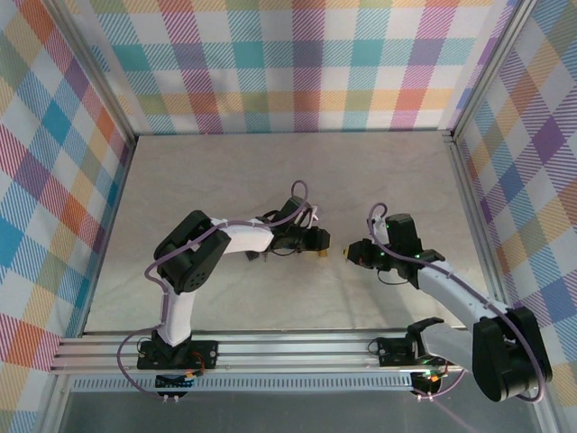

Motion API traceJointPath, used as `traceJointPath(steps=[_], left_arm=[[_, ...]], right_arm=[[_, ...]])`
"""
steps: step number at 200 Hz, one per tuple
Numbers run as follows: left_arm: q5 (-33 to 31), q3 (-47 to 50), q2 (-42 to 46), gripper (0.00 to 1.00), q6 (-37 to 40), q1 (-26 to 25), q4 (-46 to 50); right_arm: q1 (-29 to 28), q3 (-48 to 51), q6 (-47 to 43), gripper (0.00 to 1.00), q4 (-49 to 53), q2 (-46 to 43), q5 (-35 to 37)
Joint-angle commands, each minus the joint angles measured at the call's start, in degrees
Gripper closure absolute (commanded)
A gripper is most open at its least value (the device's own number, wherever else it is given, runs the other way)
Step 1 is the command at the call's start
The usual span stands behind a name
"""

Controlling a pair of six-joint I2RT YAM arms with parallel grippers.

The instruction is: Lock with the key

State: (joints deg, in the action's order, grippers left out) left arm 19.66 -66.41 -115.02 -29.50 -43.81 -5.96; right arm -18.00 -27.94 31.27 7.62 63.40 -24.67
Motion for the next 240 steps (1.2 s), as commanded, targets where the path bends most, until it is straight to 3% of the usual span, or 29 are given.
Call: traceJointPath(steps=[1,75,122,139,156,176,192,196,225,240], left_arm=[[-4.05,-1.67,0.38,0.58,2.98,-0.3,6.4],[-14.72,-3.37,17.02,0.3,5.51,-0.09,14.83],[-21.27,0.32,28.99,0.17,5.42,-0.11,19.49],[-24.34,1.77,33.03,0.11,5.51,-0.1,21.37],[-27.87,2.99,37.07,0.03,5.5,-0.02,24.83],[-31.98,3.82,41.78,0.0,5.24,0.3,28.19],[-36.8,3.66,45.04,0.0,4.41,0.65,31.9],[-38.4,3.66,45.82,0.0,4.08,0.8,33.01],[-50.69,7.03,51.46,0.0,4.05,2.75,36.54],[-52.45,10.95,54.73,0.0,6.11,5.78,34.54]], right_arm=[[0.47,-2.61,-0.63,1.0,-1.87,2.61,0.69],[0.38,-5.77,1.38,1.0,-6.59,15.01,0.16],[0.42,-6.54,1.06,0.91,-6.03,19.7,2.0],[0.41,-7.26,0.17,0.8,-4.05,19.58,2.95],[0.38,-7.93,-0.57,0.62,-1.04,17.31,4.96],[0.34,-8.84,-1.82,0.3,3.17,12.45,6.99],[0.38,-11.04,-3.74,0.13,9.39,7.41,11.27],[0.36,-11.43,-4.3,0.01,10.63,5.71,12.49],[0.36,-13.01,-9.13,0.01,15.12,-7.45,27.15],[0.41,-10.07,-16.63,0.01,9.72,-13.08,34.92]])
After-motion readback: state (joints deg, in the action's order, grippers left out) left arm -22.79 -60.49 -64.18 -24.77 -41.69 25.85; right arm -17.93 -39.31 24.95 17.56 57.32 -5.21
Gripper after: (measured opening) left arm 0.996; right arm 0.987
